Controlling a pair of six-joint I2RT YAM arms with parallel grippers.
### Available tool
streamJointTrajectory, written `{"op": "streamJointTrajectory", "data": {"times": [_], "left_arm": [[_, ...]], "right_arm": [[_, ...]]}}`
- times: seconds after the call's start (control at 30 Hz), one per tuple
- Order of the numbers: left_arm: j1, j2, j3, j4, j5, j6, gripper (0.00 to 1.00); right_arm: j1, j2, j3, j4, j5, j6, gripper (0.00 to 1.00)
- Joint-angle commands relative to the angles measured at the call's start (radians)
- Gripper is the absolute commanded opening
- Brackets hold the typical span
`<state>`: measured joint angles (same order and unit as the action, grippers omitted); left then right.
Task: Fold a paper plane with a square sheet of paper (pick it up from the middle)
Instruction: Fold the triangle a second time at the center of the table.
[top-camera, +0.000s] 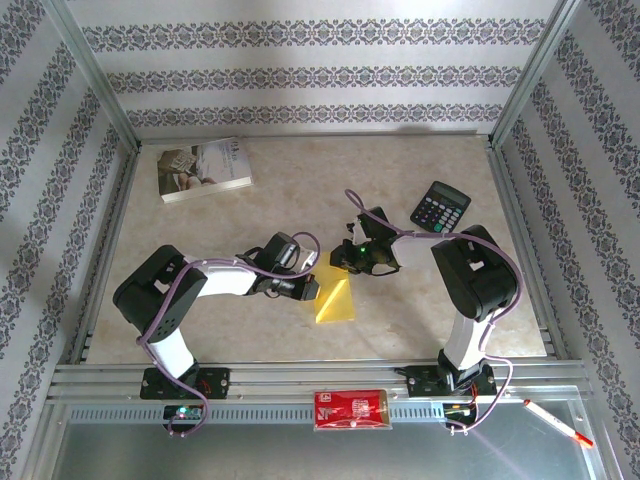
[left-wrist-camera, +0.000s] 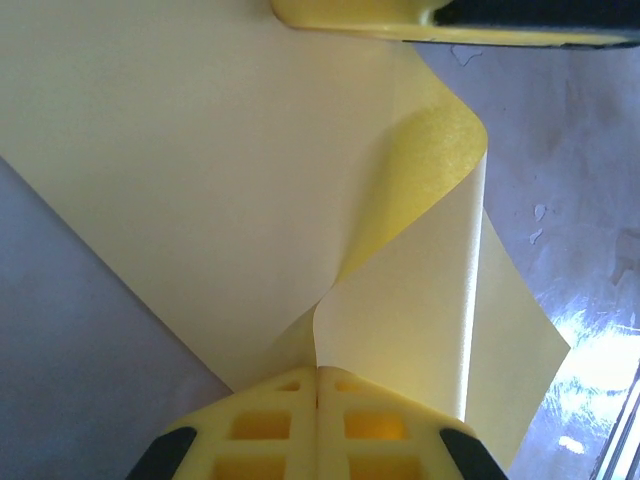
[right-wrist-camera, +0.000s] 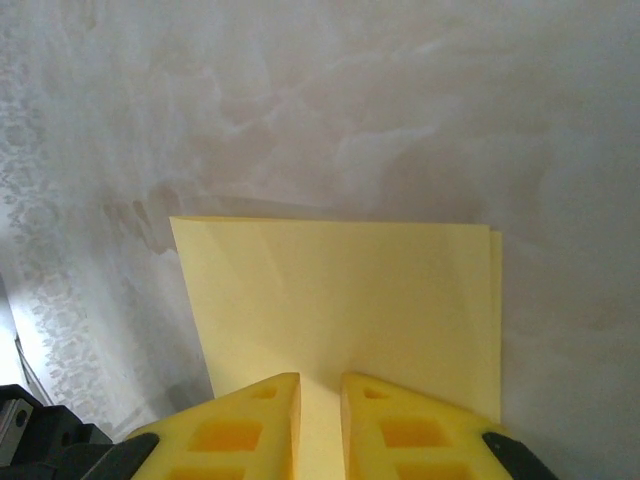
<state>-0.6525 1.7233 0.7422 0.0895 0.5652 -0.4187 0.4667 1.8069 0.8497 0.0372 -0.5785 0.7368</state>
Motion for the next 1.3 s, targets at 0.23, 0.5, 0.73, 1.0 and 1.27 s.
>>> {"op": "streamJointTrajectory", "data": {"times": [0.23,0.5,0.73,1.0,1.27], "left_arm": [[0.004,0.063,-0.013,-0.119,-0.085,0.01,0.0],[-0.001,0.071,-0.011,-0.156,-0.124,0.007,0.0],[-0.01,0.094,0.005,-0.179,-0.143,0.009,0.0],[-0.013,0.109,0.013,-0.172,-0.139,0.001,0.0],[-0.013,0.111,0.01,-0.172,-0.135,0.007,0.0]], "right_arm": [[-0.041,-0.186,-0.058,-0.029,-0.028,0.047,0.21],[0.011,-0.389,-0.257,-0.005,0.024,0.144,0.16],[0.191,-0.489,-0.365,0.066,0.129,0.283,0.08],[0.343,-0.389,-0.385,0.258,0.205,0.398,0.04],[0.378,-0.275,-0.36,0.352,0.203,0.428,0.04]]}}
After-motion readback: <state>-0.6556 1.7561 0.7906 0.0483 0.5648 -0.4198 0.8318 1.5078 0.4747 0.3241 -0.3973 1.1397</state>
